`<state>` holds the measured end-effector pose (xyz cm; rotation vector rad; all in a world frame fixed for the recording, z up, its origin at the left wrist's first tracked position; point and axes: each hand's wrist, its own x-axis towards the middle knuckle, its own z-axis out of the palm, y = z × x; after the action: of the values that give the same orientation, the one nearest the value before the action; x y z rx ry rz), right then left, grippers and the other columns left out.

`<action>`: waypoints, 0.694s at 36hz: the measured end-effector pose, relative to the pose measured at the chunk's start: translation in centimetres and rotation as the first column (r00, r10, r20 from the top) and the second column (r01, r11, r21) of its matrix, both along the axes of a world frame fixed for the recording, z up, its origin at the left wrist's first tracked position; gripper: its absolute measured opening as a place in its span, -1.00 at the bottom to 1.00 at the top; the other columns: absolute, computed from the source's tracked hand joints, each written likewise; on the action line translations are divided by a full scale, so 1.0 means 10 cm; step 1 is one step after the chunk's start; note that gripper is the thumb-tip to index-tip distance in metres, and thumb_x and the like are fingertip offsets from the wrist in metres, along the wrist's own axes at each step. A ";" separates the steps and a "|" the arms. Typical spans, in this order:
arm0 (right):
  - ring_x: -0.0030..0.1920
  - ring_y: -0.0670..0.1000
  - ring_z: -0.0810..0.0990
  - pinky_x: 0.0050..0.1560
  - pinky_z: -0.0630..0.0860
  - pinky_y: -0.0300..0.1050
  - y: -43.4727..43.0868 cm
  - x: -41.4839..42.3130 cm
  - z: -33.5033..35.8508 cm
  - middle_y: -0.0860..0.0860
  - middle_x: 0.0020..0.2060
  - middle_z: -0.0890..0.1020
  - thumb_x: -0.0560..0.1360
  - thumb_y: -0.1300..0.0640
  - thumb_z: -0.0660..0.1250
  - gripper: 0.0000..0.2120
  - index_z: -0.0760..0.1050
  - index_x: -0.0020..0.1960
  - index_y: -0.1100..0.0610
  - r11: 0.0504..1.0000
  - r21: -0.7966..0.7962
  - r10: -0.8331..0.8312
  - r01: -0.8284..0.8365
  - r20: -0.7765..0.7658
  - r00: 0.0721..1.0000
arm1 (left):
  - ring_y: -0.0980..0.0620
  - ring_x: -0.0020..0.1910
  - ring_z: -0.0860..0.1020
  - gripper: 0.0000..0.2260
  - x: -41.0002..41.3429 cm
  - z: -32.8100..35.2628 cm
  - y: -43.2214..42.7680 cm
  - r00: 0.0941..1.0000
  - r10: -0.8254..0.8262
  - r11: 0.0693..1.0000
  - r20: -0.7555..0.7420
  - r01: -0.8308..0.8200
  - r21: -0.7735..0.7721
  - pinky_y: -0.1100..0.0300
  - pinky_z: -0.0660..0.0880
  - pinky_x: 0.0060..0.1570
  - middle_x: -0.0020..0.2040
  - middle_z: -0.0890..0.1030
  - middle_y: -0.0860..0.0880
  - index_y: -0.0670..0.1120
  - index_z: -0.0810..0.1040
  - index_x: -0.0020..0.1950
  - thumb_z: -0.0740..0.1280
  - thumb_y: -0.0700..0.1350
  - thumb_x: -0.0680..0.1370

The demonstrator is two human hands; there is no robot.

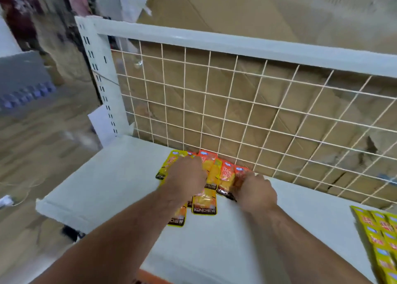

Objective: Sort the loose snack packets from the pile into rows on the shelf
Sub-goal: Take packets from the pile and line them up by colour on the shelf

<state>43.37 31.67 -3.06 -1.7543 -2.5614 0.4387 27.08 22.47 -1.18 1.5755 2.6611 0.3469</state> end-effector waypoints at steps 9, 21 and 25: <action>0.26 0.14 0.47 0.15 0.46 -0.03 0.05 -0.09 0.08 0.07 0.21 0.49 0.41 -0.07 0.32 -0.49 0.38 0.32 0.05 0.985 -0.074 -0.155 0.158 0.046 0.987 | -0.12 0.07 0.59 -0.60 -0.23 -0.03 0.22 0.994 0.017 0.999 0.111 -0.013 -0.037 0.14 0.45 -0.13 0.07 0.60 -0.09 -0.12 0.49 0.14 0.44 0.04 0.41; -0.23 0.05 0.58 -0.34 0.40 -0.18 0.04 0.02 0.04 0.00 -0.28 0.58 0.40 -0.01 0.37 -0.80 0.47 -0.16 0.12 0.928 -0.192 -0.354 0.321 -0.181 0.917 | -0.10 -0.19 0.55 -0.95 -0.25 0.07 0.22 0.906 0.022 0.997 0.423 -0.051 0.058 0.12 0.45 -0.26 -0.16 0.60 -0.07 -0.13 0.52 -0.14 0.28 -0.19 0.46; -0.20 0.11 0.57 -0.33 0.37 -0.19 0.00 0.15 0.09 0.10 -0.28 0.61 0.42 0.23 0.33 -0.93 0.52 -0.24 0.19 0.892 -0.298 -0.438 0.341 -0.372 0.819 | -0.17 -0.10 0.60 -0.91 -0.19 0.12 0.23 0.841 0.018 0.993 0.540 -0.078 0.090 0.05 0.53 -0.18 -0.14 0.63 -0.16 -0.23 0.58 -0.12 0.33 -0.22 0.46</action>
<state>44.87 31.64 -2.13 -1.9176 -1.8467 0.9895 25.19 24.76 0.03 1.1952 2.2674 0.8157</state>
